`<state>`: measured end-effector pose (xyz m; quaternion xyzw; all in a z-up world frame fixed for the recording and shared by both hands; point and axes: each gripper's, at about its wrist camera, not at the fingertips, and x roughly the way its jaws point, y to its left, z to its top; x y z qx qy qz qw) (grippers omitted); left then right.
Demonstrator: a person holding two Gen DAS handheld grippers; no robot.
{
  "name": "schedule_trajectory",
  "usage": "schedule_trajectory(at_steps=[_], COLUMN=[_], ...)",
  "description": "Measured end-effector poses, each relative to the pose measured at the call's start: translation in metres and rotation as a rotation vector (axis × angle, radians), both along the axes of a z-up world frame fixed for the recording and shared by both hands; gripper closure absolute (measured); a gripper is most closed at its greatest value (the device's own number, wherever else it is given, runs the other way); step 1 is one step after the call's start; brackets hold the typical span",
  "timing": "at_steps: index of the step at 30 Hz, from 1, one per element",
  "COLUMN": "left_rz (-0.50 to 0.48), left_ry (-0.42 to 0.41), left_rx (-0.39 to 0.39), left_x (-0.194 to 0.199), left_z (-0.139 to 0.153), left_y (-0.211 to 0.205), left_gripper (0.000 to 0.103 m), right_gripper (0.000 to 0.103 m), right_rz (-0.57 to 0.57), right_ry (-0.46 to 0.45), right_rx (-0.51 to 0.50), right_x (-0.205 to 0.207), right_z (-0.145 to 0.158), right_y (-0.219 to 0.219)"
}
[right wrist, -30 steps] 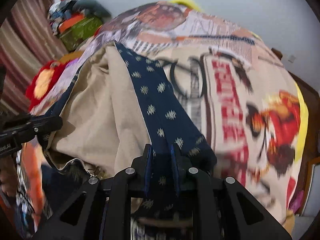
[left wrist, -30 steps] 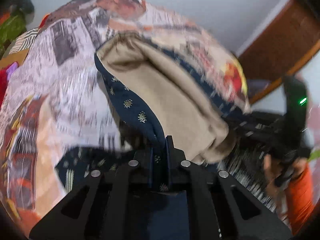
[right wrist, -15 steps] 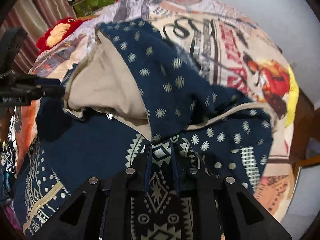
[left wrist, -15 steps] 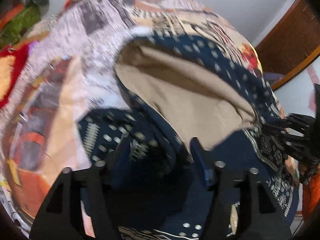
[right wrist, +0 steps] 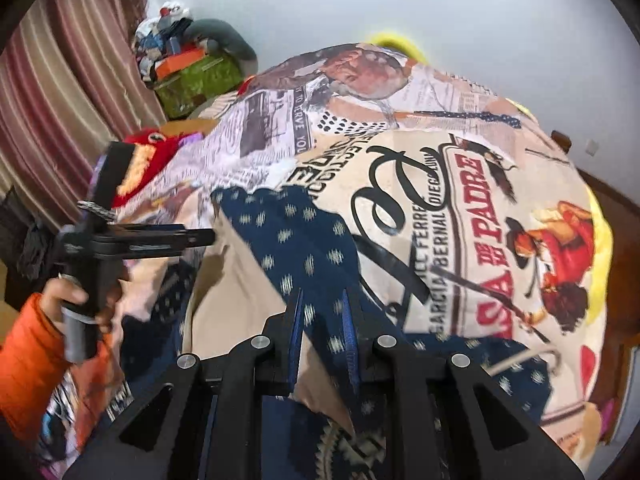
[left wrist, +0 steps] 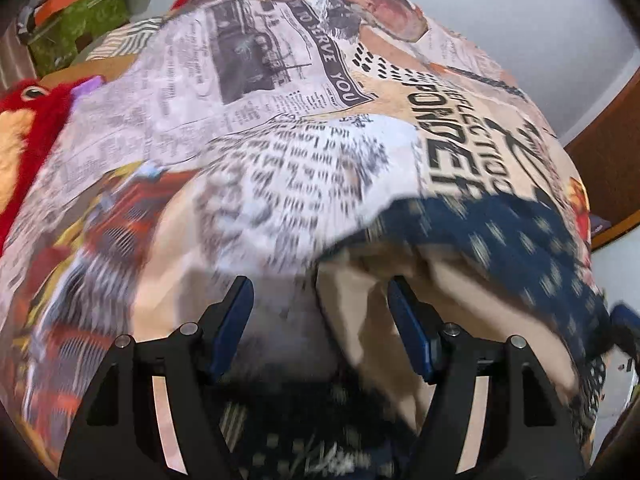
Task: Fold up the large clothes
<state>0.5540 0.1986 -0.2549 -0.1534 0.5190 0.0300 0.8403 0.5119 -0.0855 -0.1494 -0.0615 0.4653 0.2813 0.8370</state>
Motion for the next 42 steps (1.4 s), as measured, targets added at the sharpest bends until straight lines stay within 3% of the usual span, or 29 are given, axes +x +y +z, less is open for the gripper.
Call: schedule_trajectory(at_steps=[3,4,5,7,10,13,17,23,28,33,37,38,40,42], left_rz=[0.027,0.029,0.006,-0.022,-0.067,-0.130,-0.239,-0.416,-0.545,-0.642,-0.650,-0.631,-0.590,-0.585], left_ry=[-0.037,-0.059,-0.082,-0.095,-0.112,-0.191,-0.290,-0.329,-0.273,-0.166,-0.069,-0.079,-0.114,-0.066], left_rx=[-0.017,-0.023,-0.038,-0.037,-0.003,0.015,0.020,0.022,0.002,-0.048,-0.043,-0.033,-0.028,-0.043], left_x=[0.012,0.012,0.012,0.010,0.002,-0.021,-0.066,-0.141,-0.203,-0.263,-0.294,-0.304,-0.314,-0.320], left_z=[-0.007,-0.006,-0.003,0.004,0.025,0.065,0.125,0.166,0.149,0.102,0.065,0.060,0.064,0.068], left_y=[-0.001,-0.003,-0.007,-0.016,-0.035,-0.056,-0.087,-0.137,-0.173,-0.194,-0.194,-0.190,-0.180,-0.173], left_gripper=[0.039,0.053,0.074,0.094,0.095,0.095,0.095,0.095,0.095,0.095,0.095,0.094,0.092,0.090], right_gripper=[0.088,0.088,0.088,0.088,0.088,0.088,0.088,0.088,0.088,0.088,0.088,0.088,0.088,0.088], right_rz=[-0.021,-0.024,-0.027,-0.032,-0.036,-0.051,-0.073,-0.099,-0.100,-0.078,-0.059,-0.053,-0.046,-0.039], right_ry=[0.062,0.080,0.093,0.114,0.115,0.111,0.073,0.032,-0.023,-0.038,-0.027,-0.019,-0.006,0.012], right_rx=[0.058,0.065,0.062,0.033,0.006,0.012,0.018,0.076,0.095,0.108,0.092,0.090,0.093,0.096], right_x=[0.011,0.013,0.014,0.015,0.013,0.007,-0.011,-0.047,-0.086,-0.123,-0.146,-0.151,-0.159,-0.166], right_z=[-0.012,-0.016,-0.020,-0.030,-0.035,-0.029,-0.008,0.036,0.077,0.097,0.096,0.093,0.089,0.082], right_y=[-0.003,-0.005,-0.007,-0.011,-0.020,-0.031,-0.047,-0.072,-0.086,-0.089,-0.083,-0.080,-0.078,-0.077])
